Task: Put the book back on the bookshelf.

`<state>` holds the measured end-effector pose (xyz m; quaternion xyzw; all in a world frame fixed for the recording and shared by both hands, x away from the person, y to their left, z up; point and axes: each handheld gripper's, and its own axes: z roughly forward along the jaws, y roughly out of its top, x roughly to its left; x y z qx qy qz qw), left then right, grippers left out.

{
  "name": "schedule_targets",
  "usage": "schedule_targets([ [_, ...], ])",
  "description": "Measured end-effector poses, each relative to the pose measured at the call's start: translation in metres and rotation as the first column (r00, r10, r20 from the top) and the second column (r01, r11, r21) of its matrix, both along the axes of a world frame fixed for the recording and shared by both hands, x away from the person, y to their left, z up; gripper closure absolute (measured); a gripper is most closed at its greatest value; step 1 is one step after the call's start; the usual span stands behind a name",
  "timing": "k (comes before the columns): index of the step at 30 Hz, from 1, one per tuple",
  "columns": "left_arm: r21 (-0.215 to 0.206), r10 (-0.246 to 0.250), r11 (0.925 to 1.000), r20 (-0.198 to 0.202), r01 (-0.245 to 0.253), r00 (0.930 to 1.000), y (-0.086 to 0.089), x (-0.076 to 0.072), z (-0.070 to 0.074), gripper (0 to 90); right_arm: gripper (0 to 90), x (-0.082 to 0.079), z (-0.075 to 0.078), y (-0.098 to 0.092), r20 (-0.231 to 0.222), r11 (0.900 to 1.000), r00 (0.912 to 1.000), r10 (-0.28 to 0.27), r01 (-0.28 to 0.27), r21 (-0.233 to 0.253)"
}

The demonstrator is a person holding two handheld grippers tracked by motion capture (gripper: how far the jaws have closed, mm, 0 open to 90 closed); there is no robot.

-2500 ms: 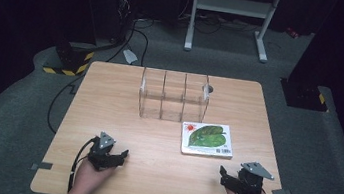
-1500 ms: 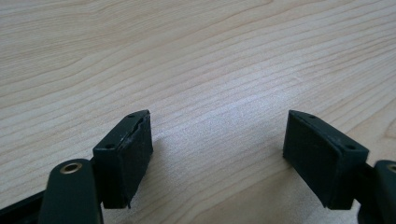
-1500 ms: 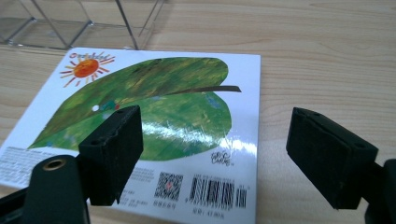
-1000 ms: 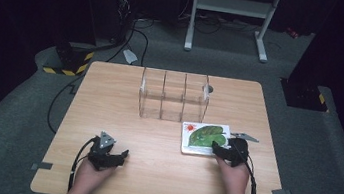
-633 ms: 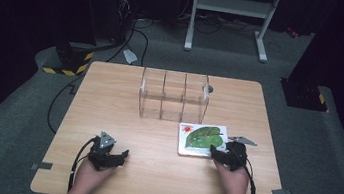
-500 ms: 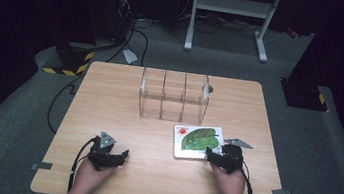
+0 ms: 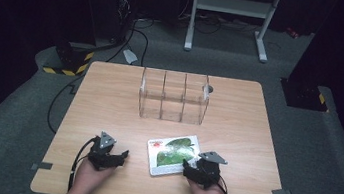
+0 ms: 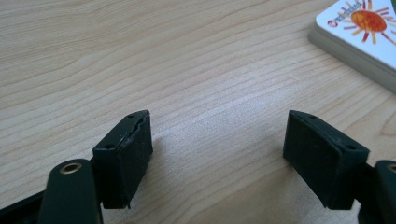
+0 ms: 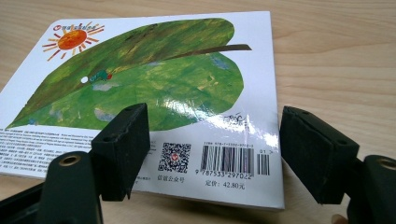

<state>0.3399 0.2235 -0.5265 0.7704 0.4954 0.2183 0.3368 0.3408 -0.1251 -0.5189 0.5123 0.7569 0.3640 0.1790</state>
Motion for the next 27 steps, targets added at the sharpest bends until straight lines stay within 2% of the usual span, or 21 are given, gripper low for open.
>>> schedule_targets([
  [1, -0.004, 0.0, 1.0, -0.005, 0.0, 1.0, -0.002, -0.001, 0.0, 25.3, 25.5, -0.002, 0.0, 0.002, 0.0, 1.0, 1.0, 0.001, -0.001, 0.002],
  [2, -0.025, -0.02, 0.9995, -0.019, 0.02, 0.9996, -0.005, -0.005, 0.002, 29.3, 25.5, -0.005, 0.0, 0.005, 0.0, 1.0, 1.0, 0.006, -0.006, 0.0],
  [5, -0.05, -0.041, 0.998, -0.021, 0.04, 0.999, -0.01, -0.008, 0.005, 31.4, 25.5, -0.007, 0.0, 0.006, 0.014, 1.0, 0.9999, 0.009, -0.009, -0.012],
  [6, -0.09, -0.054, 0.9945, 0.003, 0.054, 0.9985, -0.02, -0.014, 0.01, 31.5, 25.4, -0.009, 0.001, 0.006, 0.011, 1.0, 0.9999, 0.01, -0.01, -0.015],
  [7, -0.09, -0.054, 0.9945, 0.003, 0.054, 0.9985, -0.02, -0.014, 0.01, 31.5, 25.4, -0.01, 0.001, 0.005, 0.01, 1.0, 0.9998, 0.015, -0.015, -0.016],
  [9, -0.152, -0.093, 0.984, 0.004, 0.092, 0.9957, -0.037, -0.022, 0.015, 31.0, 25.3, -0.011, 0.001, 0.003, 0.007, 0.999, 0.9996, 0.027, -0.027, -0.017],
  [10, -0.152, -0.093, 0.984, 0.004, 0.092, 0.9957, -0.037, -0.022, 0.015, 30.3, 25.3, -0.011, 0.001, 0.003, 0.007, 0.999, 0.9996, 0.027, -0.027, -0.017],
  [11, -0.169, -0.107, 0.9801, -0.001, 0.105, 0.9942, -0.046, -0.025, 0.015, 30.3, 25.1, -0.012, 0.001, 0.001, -0.005, 0.999, 0.9994, 0.035, -0.035, -0.011],
  [13, -0.171, -0.127, 0.9776, -0.01, 0.123, 0.9919, -0.058, -0.028, 0.014, 28.5, 24.7, -0.015, 0.001, -0.003, -0.014, 0.999, 0.9988, 0.046, -0.046, 0.008],
  [14, -0.176, -0.139, 0.9754, -0.023, 0.133, 0.99, -0.071, -0.03, 0.013, 27.2, 24.5, -0.016, 0.0, -0.007, -0.022, 0.998, 0.9982, 0.056, -0.056, 0.031],
  [17, -0.178, -0.144, 0.9747, -0.041, 0.135, 0.9886, -0.08, -0.03, 0.01, 25.0, 22.0, -0.014, -0.001, -0.01, -0.044, 0.997, 0.9974, 0.057, -0.055, 0.048],
  [18, -0.185, -0.147, 0.9737, -0.066, 0.132, 0.987, -0.086, -0.028, 0.007, 24.4, 21.4, -0.014, -0.001, -0.01, -0.057, 0.997, 0.9968, 0.057, -0.053, 0.06],
  [21, -0.203, -0.146, 0.9711, -0.084, 0.126, 0.9857, -0.088, -0.026, 0.005, 23.0, 21.3, -0.013, -0.001, -0.005, -0.069, 0.996, 0.9948, 0.076, -0.072, 0.054],
  [22, -0.202, -0.146, 0.9712, -0.083, 0.127, 0.9858, -0.087, -0.025, 0.005, 23.0, 22.7, -0.014, 0.0, -0.003, -0.069, 0.994, 0.9922, 0.104, -0.1, 0.052],
  [23, -0.196, -0.132, 0.974, -0.084, 0.114, 0.9876, -0.086, -0.025, 0.005, 23.0, 22.7, -0.014, 0.0, -0.003, -0.069, 0.994, 0.9922, 0.104, -0.1, 0.052],
  [24, -0.177, -0.111, 0.9796, -0.079, 0.096, 0.9907, -0.081, -0.024, 0.005, 19.9, 22.4, -0.017, 0.0, 0.005, -0.067, 0.99, 0.9878, 0.141, -0.138, 0.042],
  [27, -0.182, -0.095, 0.9801, -0.082, 0.079, 0.9921, -0.073, -0.022, 0.005, 19.9, 21.9, -0.024, -0.001, 0.021, -0.055, 0.986, 0.9849, 0.164, -0.165, -0.008],
])
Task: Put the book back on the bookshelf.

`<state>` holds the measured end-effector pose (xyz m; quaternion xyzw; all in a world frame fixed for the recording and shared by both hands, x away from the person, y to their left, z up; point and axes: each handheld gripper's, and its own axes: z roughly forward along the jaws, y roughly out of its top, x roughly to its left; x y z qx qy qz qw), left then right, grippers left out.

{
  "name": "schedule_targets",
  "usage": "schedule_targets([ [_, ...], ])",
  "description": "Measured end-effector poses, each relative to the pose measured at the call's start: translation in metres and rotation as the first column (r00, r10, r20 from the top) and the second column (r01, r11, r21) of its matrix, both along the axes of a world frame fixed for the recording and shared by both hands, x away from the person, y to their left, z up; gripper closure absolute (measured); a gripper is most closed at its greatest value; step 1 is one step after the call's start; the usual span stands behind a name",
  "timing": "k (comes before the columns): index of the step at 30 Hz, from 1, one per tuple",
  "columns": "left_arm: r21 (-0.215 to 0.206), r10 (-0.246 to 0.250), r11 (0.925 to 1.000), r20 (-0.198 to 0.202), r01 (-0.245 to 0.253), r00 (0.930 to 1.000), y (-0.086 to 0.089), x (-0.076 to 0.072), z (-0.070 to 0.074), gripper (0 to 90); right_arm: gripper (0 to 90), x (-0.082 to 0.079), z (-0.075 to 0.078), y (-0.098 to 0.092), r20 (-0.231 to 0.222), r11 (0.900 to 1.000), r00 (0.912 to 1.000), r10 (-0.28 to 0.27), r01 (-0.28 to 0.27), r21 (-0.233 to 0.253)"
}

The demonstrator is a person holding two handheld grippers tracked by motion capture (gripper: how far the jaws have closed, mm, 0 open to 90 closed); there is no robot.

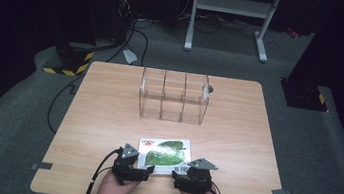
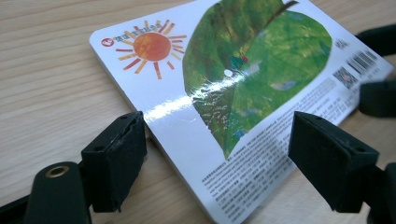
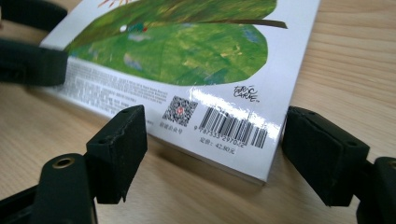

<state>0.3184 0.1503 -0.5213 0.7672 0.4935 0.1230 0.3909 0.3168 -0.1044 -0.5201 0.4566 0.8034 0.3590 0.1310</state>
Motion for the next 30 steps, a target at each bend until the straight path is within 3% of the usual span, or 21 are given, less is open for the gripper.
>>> schedule_targets([
  [5, 0.001, 0.009, 1.0, 0.003, -0.009, 1.0, 0.017, 0.003, 0.0, 22.9, 21.5, -0.001, 0.0, 0.009, 0.002, 1.0, 0.9998, 0.022, -0.022, 0.01],
  [12, -0.028, 0.026, 0.9992, -0.004, -0.027, 0.9996, 0.016, 0.004, -0.001, 24.6, 20.6, -0.001, 0.0, 0.01, -0.01, 0.999, 0.9995, 0.029, -0.028, 0.018],
  [16, -0.004, 0.046, 0.9989, -0.002, -0.046, 0.9989, 0.012, 0.003, 0.0, 25.5, 21.0, -0.002, 0.0, 0.008, -0.015, 0.999, 0.9993, 0.033, -0.033, 0.024],
  [17, 0.025, 0.055, 0.9982, 0.006, -0.055, 0.9985, 0.008, 0.003, 0.001, 25.9, 22.0, -0.001, 0.001, 0.007, -0.018, 0.999, 0.9992, 0.036, -0.035, 0.029],
  [23, 0.032, 0.085, 0.9958, 0.015, -0.086, 0.9962, 0.007, 0.003, 0.004, 30.1, 21.9, 0.0, 0.001, 0.007, -0.028, 0.999, 0.9991, 0.033, -0.032, 0.043],
  [25, 0.03, 0.092, 0.9952, 0.051, -0.094, 0.9945, 0.006, 0.0, 0.008, 31.1, 21.3, 0.001, 0.001, 0.007, -0.025, 0.998, 0.9992, 0.031, -0.03, 0.046],
  [27, 0.021, 0.094, 0.9952, 0.055, -0.095, 0.9941, 0.007, -0.001, 0.009, 31.2, 21.1, 0.001, 0.001, 0.008, -0.024, 0.998, 0.9992, 0.031, -0.03, 0.048],
  [30, 0.014, 0.092, 0.9955, 0.094, -0.094, 0.9913, 0.008, -0.003, 0.015, 33.4, 20.0, 0.001, 0.001, 0.008, -0.028, 0.998, 0.9991, 0.03, -0.029, 0.054],
])
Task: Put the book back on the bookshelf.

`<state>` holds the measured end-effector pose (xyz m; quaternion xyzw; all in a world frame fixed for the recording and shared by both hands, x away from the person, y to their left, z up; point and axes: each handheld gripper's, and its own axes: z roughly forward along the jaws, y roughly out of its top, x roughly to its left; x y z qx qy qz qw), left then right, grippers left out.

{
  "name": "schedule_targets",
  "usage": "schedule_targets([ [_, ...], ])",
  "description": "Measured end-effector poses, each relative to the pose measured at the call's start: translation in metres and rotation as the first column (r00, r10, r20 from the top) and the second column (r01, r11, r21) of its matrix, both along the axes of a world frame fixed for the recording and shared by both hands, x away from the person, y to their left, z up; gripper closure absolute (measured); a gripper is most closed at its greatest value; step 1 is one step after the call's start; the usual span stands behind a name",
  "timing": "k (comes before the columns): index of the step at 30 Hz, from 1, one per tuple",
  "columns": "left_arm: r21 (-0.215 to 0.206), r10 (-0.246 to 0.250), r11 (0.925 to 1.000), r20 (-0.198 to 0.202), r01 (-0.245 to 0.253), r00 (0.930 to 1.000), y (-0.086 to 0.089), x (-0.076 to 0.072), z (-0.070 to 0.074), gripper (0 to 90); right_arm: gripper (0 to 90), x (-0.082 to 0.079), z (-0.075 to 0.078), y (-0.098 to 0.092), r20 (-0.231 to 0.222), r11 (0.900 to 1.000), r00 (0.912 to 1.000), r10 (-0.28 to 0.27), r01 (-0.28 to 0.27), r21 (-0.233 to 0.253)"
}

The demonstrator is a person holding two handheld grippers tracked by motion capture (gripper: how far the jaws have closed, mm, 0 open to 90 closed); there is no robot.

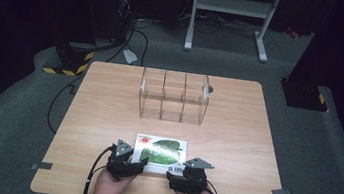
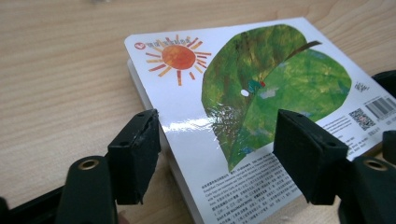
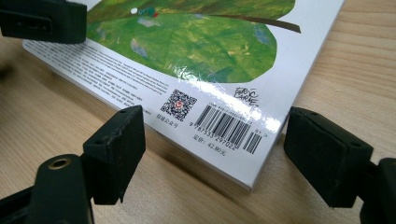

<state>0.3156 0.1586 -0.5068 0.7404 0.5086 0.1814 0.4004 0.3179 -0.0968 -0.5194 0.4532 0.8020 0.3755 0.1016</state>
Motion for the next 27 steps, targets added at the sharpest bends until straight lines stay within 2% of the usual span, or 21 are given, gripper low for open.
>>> schedule_targets([
  [6, 0.022, -0.003, 0.9998, 0.047, 0.002, 0.9989, 0.001, 0.0, 0.004, 36.6, 18.2, 0.001, -0.001, 0.001, 0.006, 1.0, 1.0, 0.007, -0.007, 0.004],
  [8, 0.012, 0.004, 0.9999, 0.061, -0.005, 0.9981, 0.001, -0.001, 0.005, 41.0, 16.5, 0.0, -0.001, 0.002, 0.005, 1.0, 1.0, 0.006, -0.006, 0.0],
  [9, 0.01, 0.0, 1.0, 0.075, 0.0, 0.9972, 0.003, -0.002, 0.006, 41.9, 15.7, -0.001, -0.002, 0.003, 0.011, 1.0, 0.9999, 0.005, -0.005, -0.002],
  [13, -0.007, -0.007, 0.9999, 0.089, 0.008, 0.996, 0.004, -0.003, 0.01, 43.5, 13.8, -0.003, -0.002, 0.004, 0.012, 1.0, 0.9999, 0.01, -0.01, -0.011],
  [17, -0.008, -0.024, 0.9997, 0.114, 0.025, 0.9932, 0.004, -0.006, 0.016, 43.5, 12.3, -0.004, -0.003, 0.007, 0.035, 0.999, 0.9993, 0.011, -0.01, -0.049],
  [18, -0.027, -0.029, 0.9991, 0.124, 0.033, 0.9918, 0.005, -0.008, 0.018, 44.8, 12.9, -0.005, -0.003, 0.009, 0.044, 0.998, 0.999, 0.002, 0.001, -0.066],
  [20, -0.032, -0.032, 0.9988, 0.126, 0.036, 0.9915, 0.005, -0.009, 0.018, 45.4, 13.8, -0.006, -0.003, 0.011, 0.051, 0.997, 0.9987, -0.004, 0.008, -0.083],
  [21, -0.034, -0.041, 0.9984, 0.119, 0.045, 0.992, 0.007, -0.008, 0.018, 45.5, 18.8, -0.007, -0.003, 0.012, 0.064, 0.995, 0.9977, -0.024, 0.03, -0.1],
  [24, -0.046, -0.047, 0.9976, 0.102, 0.052, 0.9937, 0.01, -0.007, 0.016, 45.6, 21.1, -0.006, -0.003, 0.008, 0.055, 0.997, 0.9979, -0.034, 0.038, -0.063],
  [26, -0.073, -0.054, 0.9955, 0.075, 0.059, 0.9957, 0.015, -0.003, 0.013, 45.4, 21.8, -0.006, -0.002, 0.007, 0.05, 0.997, 0.998, -0.04, 0.043, -0.058],
  [27, -0.073, -0.054, 0.9955, 0.075, 0.059, 0.9957, 0.015, -0.003, 0.013, 44.8, 22.7, -0.006, -0.003, 0.007, 0.056, 0.997, 0.9977, -0.039, 0.043, -0.061],
])
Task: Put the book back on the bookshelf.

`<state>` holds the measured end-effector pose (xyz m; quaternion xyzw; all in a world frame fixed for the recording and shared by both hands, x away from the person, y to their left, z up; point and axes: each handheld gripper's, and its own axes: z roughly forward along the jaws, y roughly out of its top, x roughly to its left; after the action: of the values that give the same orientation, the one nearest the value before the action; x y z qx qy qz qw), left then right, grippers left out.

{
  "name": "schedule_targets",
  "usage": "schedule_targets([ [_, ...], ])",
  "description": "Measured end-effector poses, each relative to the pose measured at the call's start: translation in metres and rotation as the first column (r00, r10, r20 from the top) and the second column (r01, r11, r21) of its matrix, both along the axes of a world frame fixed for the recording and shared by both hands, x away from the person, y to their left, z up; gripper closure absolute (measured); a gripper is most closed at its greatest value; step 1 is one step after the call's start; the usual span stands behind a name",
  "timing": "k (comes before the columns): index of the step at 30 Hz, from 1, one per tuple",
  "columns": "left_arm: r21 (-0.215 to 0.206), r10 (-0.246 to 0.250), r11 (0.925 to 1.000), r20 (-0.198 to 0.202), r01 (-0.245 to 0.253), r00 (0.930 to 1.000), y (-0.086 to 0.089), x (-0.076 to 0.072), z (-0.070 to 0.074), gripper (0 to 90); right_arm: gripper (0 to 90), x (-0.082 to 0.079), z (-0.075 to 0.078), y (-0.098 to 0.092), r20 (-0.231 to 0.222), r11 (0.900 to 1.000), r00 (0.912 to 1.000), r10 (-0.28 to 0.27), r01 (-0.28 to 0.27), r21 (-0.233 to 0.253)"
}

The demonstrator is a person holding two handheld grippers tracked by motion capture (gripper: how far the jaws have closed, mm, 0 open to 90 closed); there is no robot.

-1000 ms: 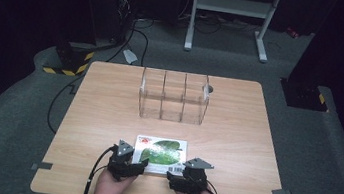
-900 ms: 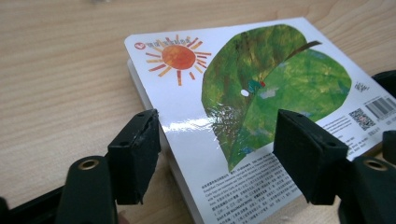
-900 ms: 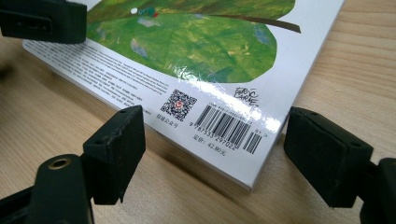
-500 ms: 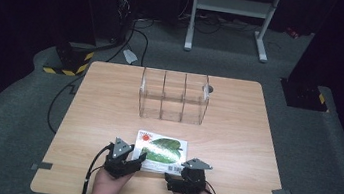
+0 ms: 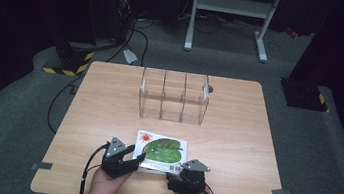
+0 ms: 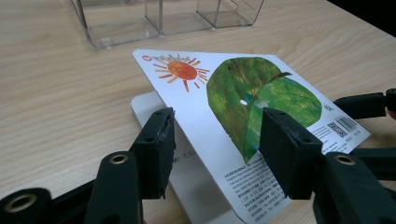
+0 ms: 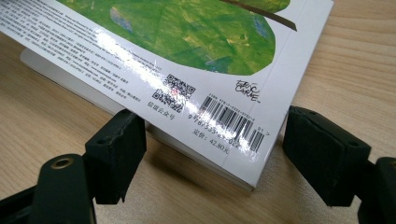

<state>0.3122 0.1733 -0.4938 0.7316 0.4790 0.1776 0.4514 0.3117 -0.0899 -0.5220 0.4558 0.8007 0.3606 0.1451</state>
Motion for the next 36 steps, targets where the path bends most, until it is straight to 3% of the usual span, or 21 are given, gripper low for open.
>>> schedule_targets([
  [1, -0.024, 0.004, 0.9997, -0.026, -0.005, 0.9997, 0.002, 0.002, -0.002, 43.4, 24.4, 0.0, 0.0, 0.0, -0.002, 1.0, 1.0, -0.004, 0.004, 0.002],
  [4, -0.032, 0.001, 0.9995, -0.043, -0.003, 0.9991, 0.005, 0.005, -0.003, 41.1, 26.1, 0.0, 0.0, 0.0, -0.003, 1.0, 1.0, -0.007, 0.007, 0.007],
  [7, -0.067, -0.006, 0.9978, -0.073, 0.001, 0.9973, 0.006, 0.009, -0.003, 37.7, 26.3, 0.0, 0.0, -0.001, -0.001, 1.0, 1.0, -0.003, 0.003, 0.011],
  [8, -0.088, -0.019, 0.9961, -0.113, 0.009, 0.9934, 0.006, 0.014, -0.003, 36.4, 26.3, 0.0, 0.0, -0.001, 0.0, 1.0, 1.0, -0.002, 0.002, 0.013],
  [9, -0.088, -0.019, 0.9961, -0.113, 0.009, 0.9934, 0.006, 0.014, -0.003, 35.8, 26.3, 0.0, 0.0, -0.001, 0.0, 1.0, 1.0, -0.002, 0.002, 0.013],
  [10, -0.098, -0.022, 0.9952, -0.139, 0.008, 0.9901, 0.004, 0.019, -0.004, 35.8, 26.4, 0.0, 0.0, -0.002, 0.002, 1.0, 1.0, -0.002, 0.002, 0.014],
  [11, -0.093, -0.035, 0.9955, -0.175, 0.018, 0.9839, 0.004, 0.026, -0.004, 34.2, 26.3, 0.0, 0.0, -0.001, 0.002, 1.0, 1.0, 0.0, 0.0, 0.01],
  [17, -0.139, -0.077, 0.9891, -0.208, 0.049, 0.975, 0.003, 0.036, -0.007, 32.8, 26.2, 0.001, 0.0, -0.003, 0.001, 1.0, 1.0, 0.009, -0.009, 0.019],
  [19, -0.154, -0.1, 0.9857, -0.208, 0.068, 0.973, 0.003, 0.037, -0.01, 40.0, 26.0, 0.001, 0.0, -0.003, -0.003, 1.0, 1.0, 0.006, -0.006, 0.021],
  [22, -0.127, -0.135, 0.9852, -0.162, 0.115, 0.9775, 0.003, 0.033, -0.011, 43.7, 25.1, 0.0, 0.0, -0.002, 0.001, 1.0, 0.9999, 0.015, -0.015, 0.005],
  [26, -0.106, -0.155, 0.9846, -0.157, 0.139, 0.9754, 0.007, 0.032, -0.011, 51.8, 23.7, -0.002, 0.0, -0.002, 0.001, 0.999, 0.9994, 0.035, -0.035, -0.005],
  [29, -0.089, -0.164, 0.9844, -0.15, 0.152, 0.975, 0.007, 0.031, -0.013, 54.9, 23.7, -0.003, 0.001, -0.008, -0.023, 0.999, 0.9991, 0.034, -0.033, 0.036],
  [32, -0.067, -0.176, 0.9834, -0.132, 0.169, 0.9755, 0.008, 0.03, -0.013, 57.9, 23.3, -0.004, 0.001, -0.012, -0.018, 0.999, 0.9992, 0.035, -0.034, 0.042],
  [33, -0.041, -0.183, 0.983, -0.106, 0.179, 0.9774, 0.007, 0.028, -0.012, 58.9, 23.4, -0.005, 0.001, -0.013, -0.02, 0.998, 0.9994, 0.027, -0.026, 0.052],
  [36, -0.014, -0.194, 0.9809, -0.064, 0.194, 0.9789, 0.006, 0.024, -0.011, 60.9, 23.7, -0.006, 0.002, -0.016, 0.007, 0.998, 0.9998, 0.021, -0.021, 0.059],
])
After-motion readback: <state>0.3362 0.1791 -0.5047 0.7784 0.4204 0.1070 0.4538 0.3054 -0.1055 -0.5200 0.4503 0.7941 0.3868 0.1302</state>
